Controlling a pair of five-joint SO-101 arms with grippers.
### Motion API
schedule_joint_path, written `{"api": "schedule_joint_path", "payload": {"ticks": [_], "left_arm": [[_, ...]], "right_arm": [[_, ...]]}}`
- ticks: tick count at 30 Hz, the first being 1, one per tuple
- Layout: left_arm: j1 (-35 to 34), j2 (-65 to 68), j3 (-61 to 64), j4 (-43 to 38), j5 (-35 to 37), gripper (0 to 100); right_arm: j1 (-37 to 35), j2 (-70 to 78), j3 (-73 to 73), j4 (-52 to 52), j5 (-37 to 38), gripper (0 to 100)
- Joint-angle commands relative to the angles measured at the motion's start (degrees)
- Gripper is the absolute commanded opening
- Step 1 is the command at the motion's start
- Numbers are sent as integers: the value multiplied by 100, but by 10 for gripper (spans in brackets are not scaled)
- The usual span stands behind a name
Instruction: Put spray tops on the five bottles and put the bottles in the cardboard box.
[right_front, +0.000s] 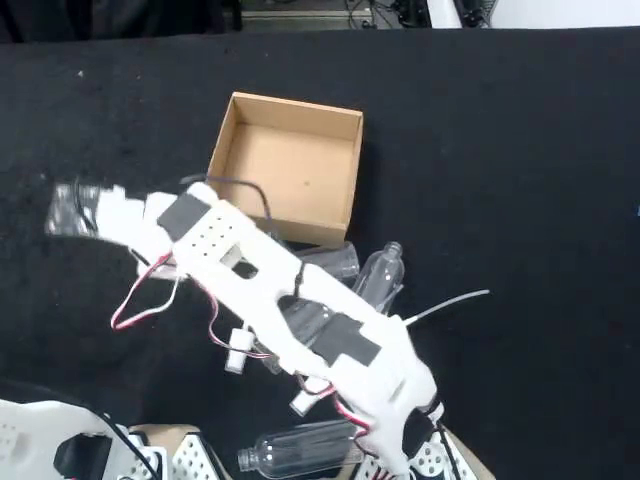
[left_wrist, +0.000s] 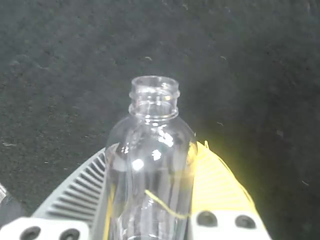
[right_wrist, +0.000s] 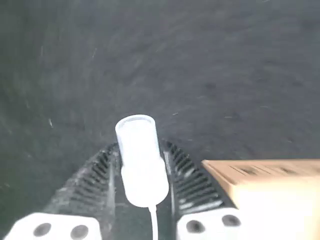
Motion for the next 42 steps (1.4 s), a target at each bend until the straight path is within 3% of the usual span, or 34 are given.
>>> {"api": "schedule_joint_path", "payload": {"ticks": [1,7,10,14,19,25,32,36,42], "left_arm": [[462,-1046,-224,501,-9,30],[1077,-2453,822,396,378,30],[1455,-3244,1701,0,510,30],[2193,-4352,2870,-651,905,29],[3582,-5767,3697,-1055,1354,29],[5824,-7042,4031,-1055,2163,29],[7916,-8097,5191,-1846,2356,29],[8277,-8985,6193,-2444,2875,29],[8312,-10664,7451,-2585,3244,29]], "right_arm": [[167,-1147,-664,369,-765,10],[360,-2299,-752,422,-1073,10],[466,-2738,-760,448,-1073,10],[738,-3468,-778,431,-1723,10],[1626,-4541,-699,826,-2286,11],[2760,-5165,-699,1389,-2593,11],[3429,-5613,-356,1380,-3411,10],[3411,-6149,505,888,-3499,10],[2919,-7213,2422,-730,-3763,10]]}}
